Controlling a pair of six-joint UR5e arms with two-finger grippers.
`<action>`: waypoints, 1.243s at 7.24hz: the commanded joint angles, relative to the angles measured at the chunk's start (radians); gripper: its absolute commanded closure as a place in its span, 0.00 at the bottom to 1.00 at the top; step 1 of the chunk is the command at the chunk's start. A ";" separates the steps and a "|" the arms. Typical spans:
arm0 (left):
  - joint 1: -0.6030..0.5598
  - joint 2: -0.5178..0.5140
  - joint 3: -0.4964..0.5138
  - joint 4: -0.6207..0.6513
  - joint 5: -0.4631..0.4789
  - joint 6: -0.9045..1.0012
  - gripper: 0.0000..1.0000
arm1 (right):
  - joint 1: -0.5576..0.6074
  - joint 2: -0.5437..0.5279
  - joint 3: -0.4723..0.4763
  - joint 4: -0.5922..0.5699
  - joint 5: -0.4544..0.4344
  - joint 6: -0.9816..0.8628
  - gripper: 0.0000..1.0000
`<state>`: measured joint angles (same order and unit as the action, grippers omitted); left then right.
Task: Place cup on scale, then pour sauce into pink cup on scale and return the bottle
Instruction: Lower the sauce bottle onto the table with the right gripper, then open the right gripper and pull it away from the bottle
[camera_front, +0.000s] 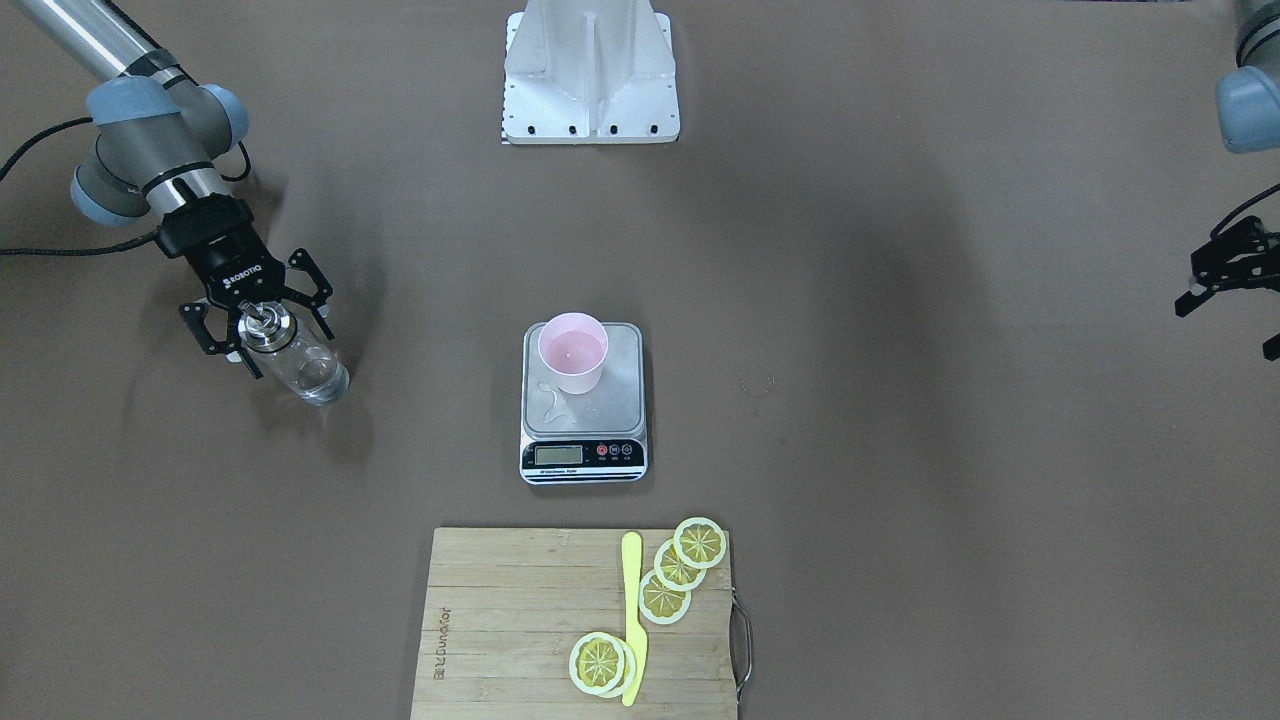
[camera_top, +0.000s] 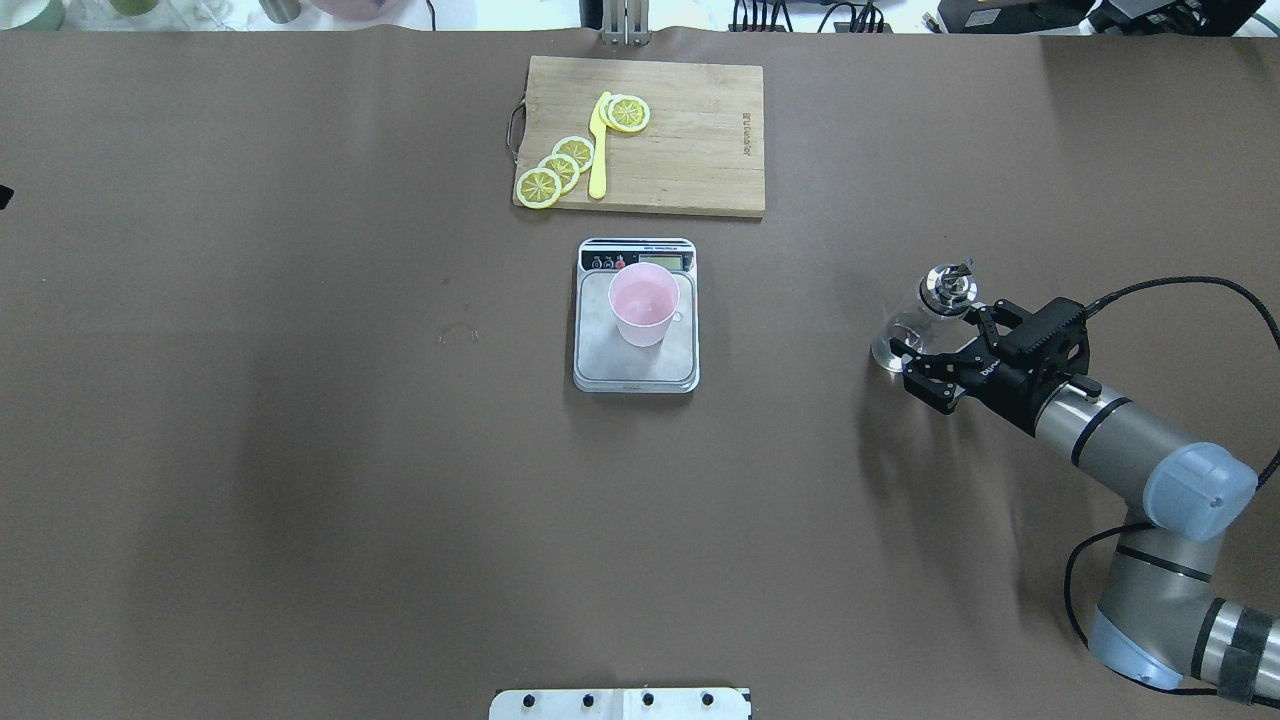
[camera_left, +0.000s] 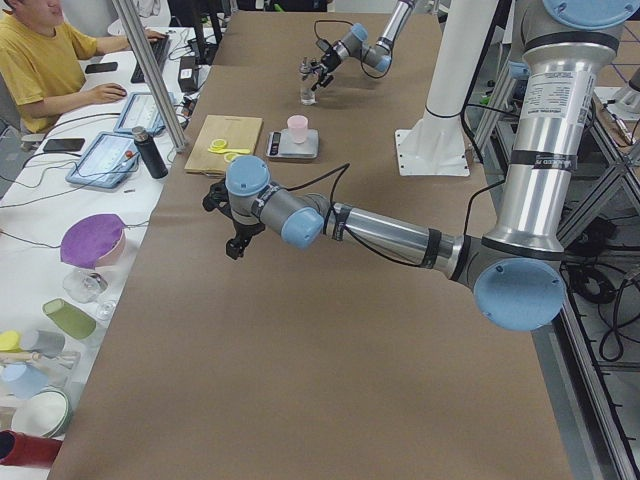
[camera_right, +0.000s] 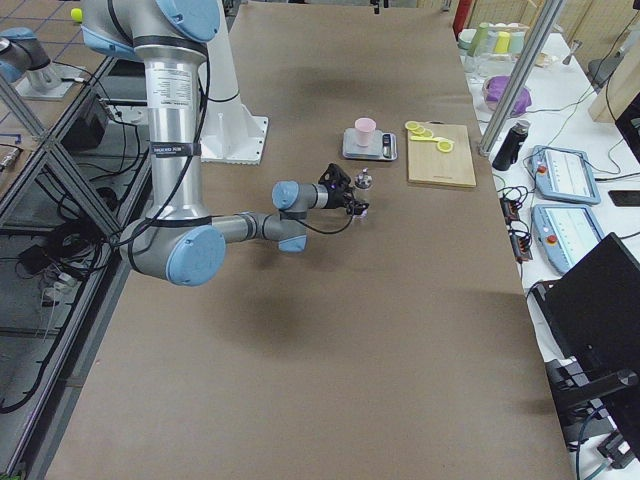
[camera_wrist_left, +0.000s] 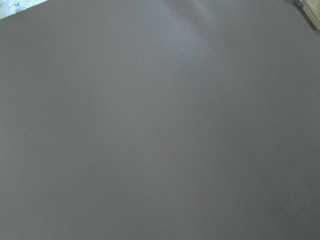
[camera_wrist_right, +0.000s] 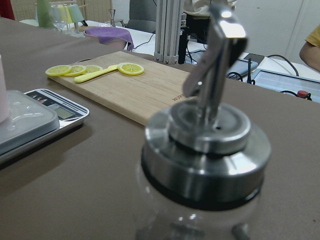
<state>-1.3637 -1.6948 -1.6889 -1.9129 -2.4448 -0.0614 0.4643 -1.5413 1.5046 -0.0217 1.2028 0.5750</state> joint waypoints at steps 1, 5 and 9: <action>0.000 0.001 0.000 0.000 0.001 0.000 0.03 | -0.038 -0.008 0.000 0.015 -0.042 0.002 0.09; -0.002 0.006 -0.002 -0.002 0.000 0.000 0.03 | -0.096 -0.062 0.002 0.074 -0.104 0.005 0.09; -0.002 0.000 0.000 0.000 0.001 0.000 0.03 | -0.108 -0.218 0.090 0.141 -0.111 0.002 0.01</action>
<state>-1.3652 -1.6930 -1.6896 -1.9135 -2.4442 -0.0614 0.3544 -1.7022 1.5614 0.0980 1.0893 0.5785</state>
